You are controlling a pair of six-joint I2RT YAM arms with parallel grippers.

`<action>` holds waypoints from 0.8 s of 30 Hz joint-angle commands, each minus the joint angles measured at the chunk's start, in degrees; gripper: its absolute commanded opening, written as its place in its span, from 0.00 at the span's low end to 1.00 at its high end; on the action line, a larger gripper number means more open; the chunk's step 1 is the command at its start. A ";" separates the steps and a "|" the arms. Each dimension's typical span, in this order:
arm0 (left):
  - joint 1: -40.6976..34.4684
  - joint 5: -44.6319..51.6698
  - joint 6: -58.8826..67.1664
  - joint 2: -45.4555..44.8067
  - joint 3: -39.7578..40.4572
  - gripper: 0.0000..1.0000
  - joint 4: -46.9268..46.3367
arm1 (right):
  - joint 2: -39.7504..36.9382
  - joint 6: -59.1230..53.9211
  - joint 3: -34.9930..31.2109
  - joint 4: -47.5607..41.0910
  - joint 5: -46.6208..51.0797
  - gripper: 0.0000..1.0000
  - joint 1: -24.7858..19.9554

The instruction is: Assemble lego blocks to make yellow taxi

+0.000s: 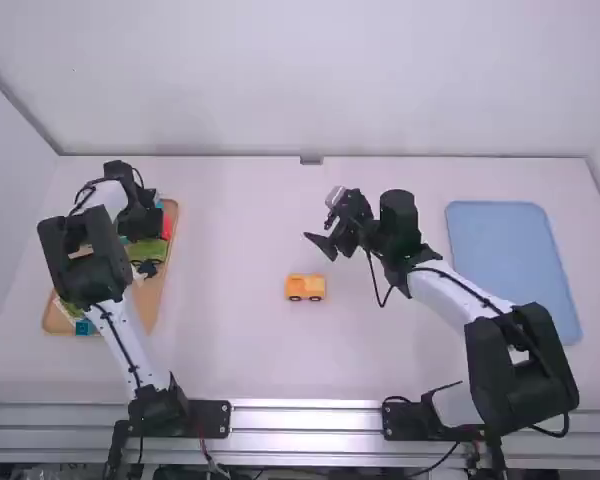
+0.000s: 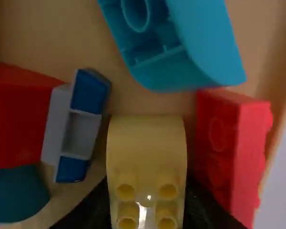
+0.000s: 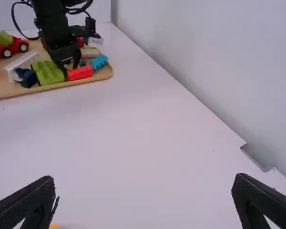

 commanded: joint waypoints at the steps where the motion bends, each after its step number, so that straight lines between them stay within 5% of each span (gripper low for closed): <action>1: -0.13 0.61 0.13 0.42 -0.44 0.30 0.22 | -0.15 0.59 0.50 -0.02 -0.33 0.99 0.17; 7: 0.07 0.59 -1.16 0.35 0.96 0.02 0.09 | -0.15 0.55 0.50 -0.17 -0.33 0.99 0.17; 17: -1.16 -2.03 -12.52 -4.70 7.13 0.02 -9.01 | -0.15 0.55 0.48 -0.48 -0.31 0.99 0.20; 24: -7.30 -2.78 -17.86 -16.31 -1.90 0.02 -6.10 | -0.15 0.50 0.48 -2.23 -0.31 0.99 0.09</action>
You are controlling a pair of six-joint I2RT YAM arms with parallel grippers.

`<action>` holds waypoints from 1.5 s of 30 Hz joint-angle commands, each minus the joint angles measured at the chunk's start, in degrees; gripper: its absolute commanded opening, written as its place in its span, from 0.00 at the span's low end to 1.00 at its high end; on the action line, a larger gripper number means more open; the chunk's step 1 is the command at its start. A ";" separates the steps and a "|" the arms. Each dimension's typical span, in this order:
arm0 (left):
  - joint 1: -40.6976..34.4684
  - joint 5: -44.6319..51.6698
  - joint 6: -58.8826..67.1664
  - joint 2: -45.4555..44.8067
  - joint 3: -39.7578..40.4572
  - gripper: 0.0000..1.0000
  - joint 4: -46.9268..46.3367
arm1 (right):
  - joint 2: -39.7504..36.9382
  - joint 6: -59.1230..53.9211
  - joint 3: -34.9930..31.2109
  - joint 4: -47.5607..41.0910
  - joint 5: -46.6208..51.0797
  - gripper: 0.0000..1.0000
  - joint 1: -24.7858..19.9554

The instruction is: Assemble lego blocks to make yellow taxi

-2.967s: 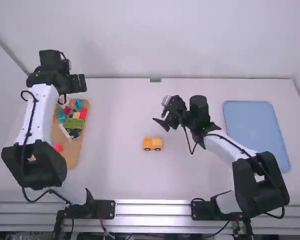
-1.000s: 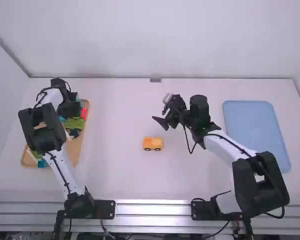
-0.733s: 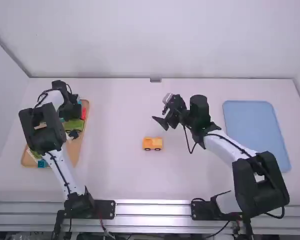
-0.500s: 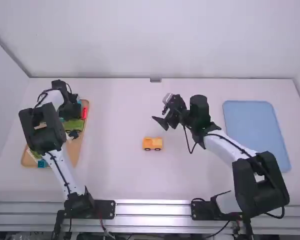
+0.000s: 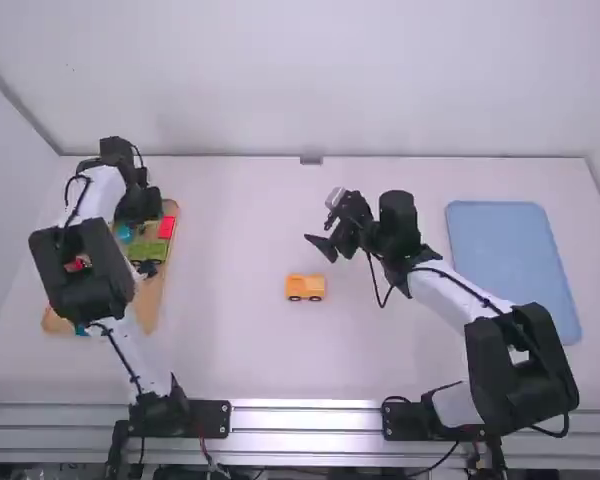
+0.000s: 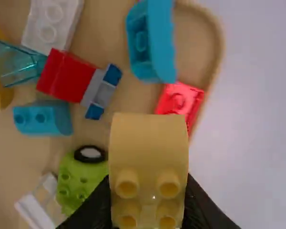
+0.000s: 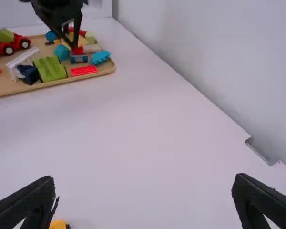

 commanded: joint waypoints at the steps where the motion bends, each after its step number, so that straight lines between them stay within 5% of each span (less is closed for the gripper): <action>1: -4.76 -0.35 -4.17 -7.82 -6.43 0.02 2.93 | -0.15 0.26 0.48 -0.55 -0.31 0.98 0.07; 11: -17.62 4.63 -22.51 -23.78 -27.65 0.02 9.75 | -0.15 0.28 0.48 -0.83 -0.42 0.99 -1.66; 15: -22.32 10.73 -38.38 -24.94 -33.51 0.02 16.24 | -0.15 0.24 0.48 -1.05 -0.39 0.99 -2.80; 17: -25.31 10.58 -56.06 -24.76 -36.87 0.02 16.52 | -0.15 0.13 0.46 -1.55 -0.52 0.99 -3.67; 28: -34.23 4.48 -93.55 -20.39 -38.93 0.03 16.50 | -0.15 0.31 0.42 -3.21 -0.50 0.98 -5.55; 38: -37.53 6.51 -111.49 -12.79 -33.99 0.02 9.66 | -0.15 0.11 0.42 -3.39 -0.52 0.99 -5.51; 45: -37.92 8.66 -114.53 -9.20 -33.48 0.03 14.62 | -0.15 0.11 0.42 -4.72 -0.52 0.98 -5.51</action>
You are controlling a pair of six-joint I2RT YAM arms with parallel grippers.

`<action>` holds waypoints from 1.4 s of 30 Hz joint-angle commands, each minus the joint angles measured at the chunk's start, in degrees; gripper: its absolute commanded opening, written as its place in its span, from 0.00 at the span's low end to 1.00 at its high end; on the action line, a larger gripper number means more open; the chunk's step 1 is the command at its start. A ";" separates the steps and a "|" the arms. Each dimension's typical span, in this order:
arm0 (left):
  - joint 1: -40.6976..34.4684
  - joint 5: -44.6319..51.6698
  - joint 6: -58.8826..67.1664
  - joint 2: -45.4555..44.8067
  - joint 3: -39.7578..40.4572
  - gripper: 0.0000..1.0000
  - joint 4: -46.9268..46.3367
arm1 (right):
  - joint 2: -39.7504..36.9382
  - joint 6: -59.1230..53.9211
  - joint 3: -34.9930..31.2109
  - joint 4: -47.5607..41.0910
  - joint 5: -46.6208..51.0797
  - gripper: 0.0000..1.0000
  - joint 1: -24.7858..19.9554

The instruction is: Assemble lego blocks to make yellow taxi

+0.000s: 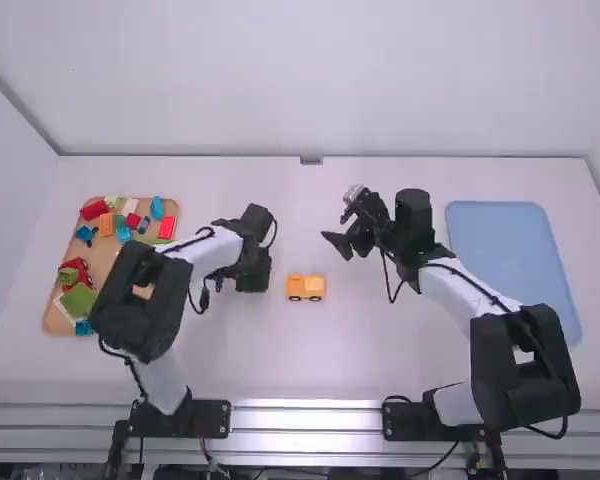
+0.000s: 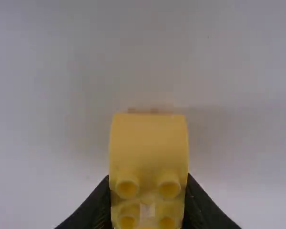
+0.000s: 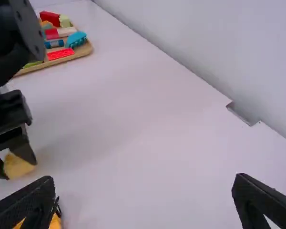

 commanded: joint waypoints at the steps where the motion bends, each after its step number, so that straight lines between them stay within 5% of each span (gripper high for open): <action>1: -0.35 0.68 -4.70 2.03 0.72 0.02 -0.46 | -0.15 0.09 0.42 -0.17 -0.52 0.98 -0.02; 6: -0.42 0.63 -5.07 2.73 0.66 0.05 -0.59 | -0.15 0.09 0.42 -0.83 -0.50 0.99 -0.02; 8: -0.15 1.14 -4.52 2.73 0.66 0.58 -0.07 | -0.15 0.09 0.42 -1.05 -0.48 0.99 -0.02; 13: 0.11 1.31 -1.42 2.71 0.68 0.80 2.16 | -0.15 0.07 0.42 -1.09 -0.50 0.99 -0.02; 18: 0.98 1.84 1.29 2.58 2.64 0.84 -0.33 | -0.15 0.07 0.42 -1.07 -0.50 0.99 -0.02; 25: 3.28 3.02 20.59 1.44 15.50 0.96 -18.53 | -0.15 0.07 0.44 -0.96 -0.48 0.98 -0.11; 28: 3.41 -3.37 43.52 1.44 21.27 0.99 -23.85 | -0.15 0.09 0.42 -0.98 -0.50 0.98 -0.11; 31: 3.61 -8.37 70.47 1.44 25.09 0.83 -24.09 | -0.15 0.07 0.42 -0.94 -0.42 0.98 -0.04; 33: 3.19 -9.68 83.27 1.44 26.49 0.88 -24.72 | -0.15 0.07 0.42 -0.90 -0.50 0.99 -0.07; 34: 3.08 -11.34 92.41 1.44 27.19 0.99 -24.61 | -0.15 0.07 0.42 -0.90 -0.48 0.98 -0.07; 39: 3.39 -20.52 120.96 1.44 27.39 0.99 -22.18 | -0.15 0.09 0.44 -0.90 -0.39 0.98 -0.07; 42: 3.23 -12.35 138.46 1.25 26.67 0.99 -18.51 | -0.15 0.11 0.44 -0.92 -0.42 0.98 -0.07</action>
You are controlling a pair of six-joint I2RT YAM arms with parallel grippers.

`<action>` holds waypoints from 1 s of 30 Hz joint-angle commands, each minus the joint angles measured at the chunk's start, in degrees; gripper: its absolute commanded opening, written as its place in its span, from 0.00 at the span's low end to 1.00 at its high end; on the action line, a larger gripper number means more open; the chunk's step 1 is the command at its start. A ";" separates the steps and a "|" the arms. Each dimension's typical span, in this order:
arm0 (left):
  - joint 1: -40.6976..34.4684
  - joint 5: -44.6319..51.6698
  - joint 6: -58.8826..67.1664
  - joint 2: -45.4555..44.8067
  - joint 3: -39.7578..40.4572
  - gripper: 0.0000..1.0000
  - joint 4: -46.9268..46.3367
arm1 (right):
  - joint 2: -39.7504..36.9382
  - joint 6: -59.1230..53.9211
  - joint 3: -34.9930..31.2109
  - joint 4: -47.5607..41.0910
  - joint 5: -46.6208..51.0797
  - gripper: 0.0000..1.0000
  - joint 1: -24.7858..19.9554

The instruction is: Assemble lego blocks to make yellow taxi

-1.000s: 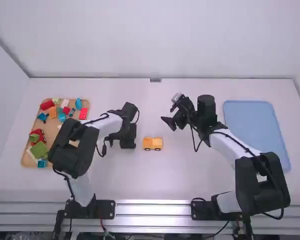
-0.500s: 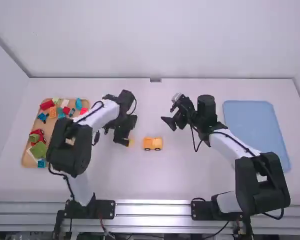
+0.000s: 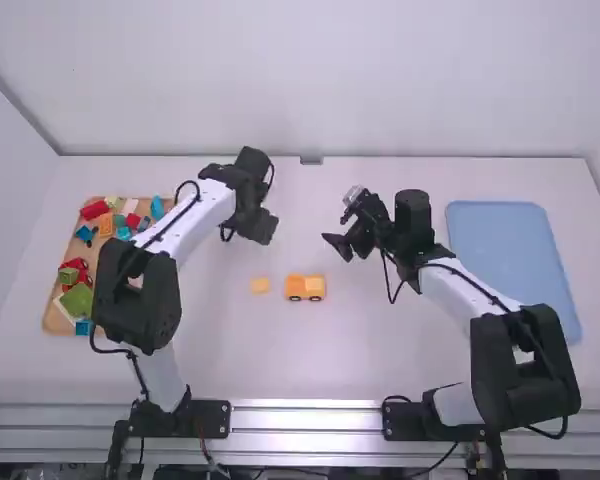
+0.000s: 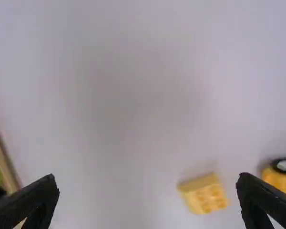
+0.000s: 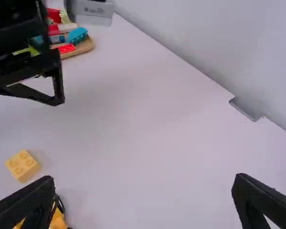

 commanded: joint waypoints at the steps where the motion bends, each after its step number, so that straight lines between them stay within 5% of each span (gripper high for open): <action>1: 0.31 8.09 32.87 -1.01 -0.24 0.99 1.09 | -0.15 0.00 0.44 0.09 -0.48 0.99 -0.09; 7: 7.74 43.87 79.58 -3.65 -0.35 0.99 -11.96 | -0.15 0.02 0.44 0.13 -0.50 0.99 -0.04; 11: 14.56 56.35 93.50 -3.52 -4.96 0.99 -15.30 | -0.15 0.02 0.44 0.35 -0.50 0.99 0.24; 16: 21.42 69.37 92.89 -1.79 -20.92 0.99 2.16 | -0.15 0.02 0.44 0.98 -0.48 0.98 1.25; 22: 24.46 73.66 90.53 -1.79 -34.18 0.99 19.56 | -0.15 -0.44 0.44 1.79 -0.44 0.99 2.29; 30: 25.05 72.39 68.11 -1.79 -48.74 0.99 51.25 | -0.15 -0.85 0.44 1.60 -0.42 0.98 3.45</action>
